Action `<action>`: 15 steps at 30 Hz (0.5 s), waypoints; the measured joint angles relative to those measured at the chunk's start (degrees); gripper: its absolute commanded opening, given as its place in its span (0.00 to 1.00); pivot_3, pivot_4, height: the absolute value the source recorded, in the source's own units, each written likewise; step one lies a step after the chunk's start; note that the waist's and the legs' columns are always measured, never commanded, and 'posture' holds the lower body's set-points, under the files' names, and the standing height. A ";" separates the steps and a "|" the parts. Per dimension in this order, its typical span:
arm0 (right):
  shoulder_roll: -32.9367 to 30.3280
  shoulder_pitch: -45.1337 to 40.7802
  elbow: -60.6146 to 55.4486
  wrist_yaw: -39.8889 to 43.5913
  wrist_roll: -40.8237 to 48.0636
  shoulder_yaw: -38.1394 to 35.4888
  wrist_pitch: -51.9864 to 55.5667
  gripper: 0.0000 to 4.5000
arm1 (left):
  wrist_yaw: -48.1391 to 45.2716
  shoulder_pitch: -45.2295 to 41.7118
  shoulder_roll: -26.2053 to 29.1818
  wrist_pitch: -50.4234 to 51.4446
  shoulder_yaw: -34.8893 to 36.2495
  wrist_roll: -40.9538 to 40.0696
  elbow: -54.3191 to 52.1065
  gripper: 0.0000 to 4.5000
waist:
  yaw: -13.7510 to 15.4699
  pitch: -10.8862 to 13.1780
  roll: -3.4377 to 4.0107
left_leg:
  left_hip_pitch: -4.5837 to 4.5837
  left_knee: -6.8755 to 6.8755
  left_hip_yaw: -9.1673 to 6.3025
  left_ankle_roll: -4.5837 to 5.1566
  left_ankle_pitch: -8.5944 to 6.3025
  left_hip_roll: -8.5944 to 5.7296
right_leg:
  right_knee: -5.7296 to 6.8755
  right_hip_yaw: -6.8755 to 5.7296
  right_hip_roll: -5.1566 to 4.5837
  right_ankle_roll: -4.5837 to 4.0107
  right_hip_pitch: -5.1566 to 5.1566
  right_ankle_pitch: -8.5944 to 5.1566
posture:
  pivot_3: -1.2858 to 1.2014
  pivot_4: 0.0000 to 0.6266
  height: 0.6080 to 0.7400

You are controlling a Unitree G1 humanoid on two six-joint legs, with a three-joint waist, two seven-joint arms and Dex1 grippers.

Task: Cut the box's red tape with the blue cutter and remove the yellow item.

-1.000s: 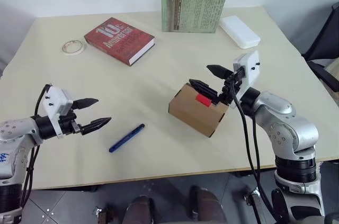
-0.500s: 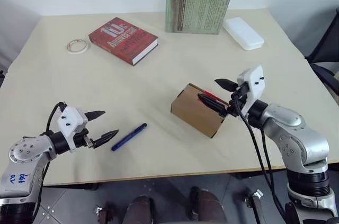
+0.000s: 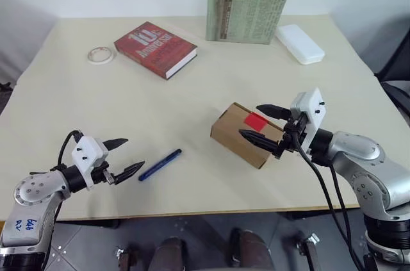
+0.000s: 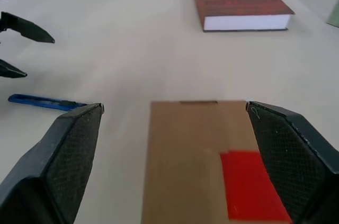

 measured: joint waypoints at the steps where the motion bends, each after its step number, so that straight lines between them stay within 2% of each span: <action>1: 0.00 0.19 -0.36 -0.04 0.00 0.02 0.00 1.00 | -0.10 0.32 -0.16 0.01 -0.76 0.00 -0.18 0.94 | 0.41 0.00 0.01 | 0.00 0.00 0.26 -0.01 -0.01 0.05 | -0.05 0.03 0.06 0.00 0.00 0.00 | 0.52 0.24 1.00; 7: 0.04 1.25 -1.98 -0.05 0.07 0.90 -0.01 1.00 | -1.10 2.17 -0.45 -1.72 -4.81 2.07 -1.18 0.94 | 0.85 0.01 0.01 | 0.07 0.05 0.54 -0.08 -0.04 0.24 | -0.11 0.27 0.29 -0.14 -0.07 -0.07 | 0.52 0.24 1.00; 15: 0.50 1.12 -2.43 -0.20 -0.04 1.41 -0.10 1.00 | -1.82 -3.08 -0.54 -7.08 -9.15 5.82 5.62 0.94 | 0.95 0.01 0.03 | 0.22 0.04 0.91 -0.07 -0.04 0.27 | -0.06 0.65 0.35 -0.18 -0.16 -0.09 | 0.52 0.24 1.00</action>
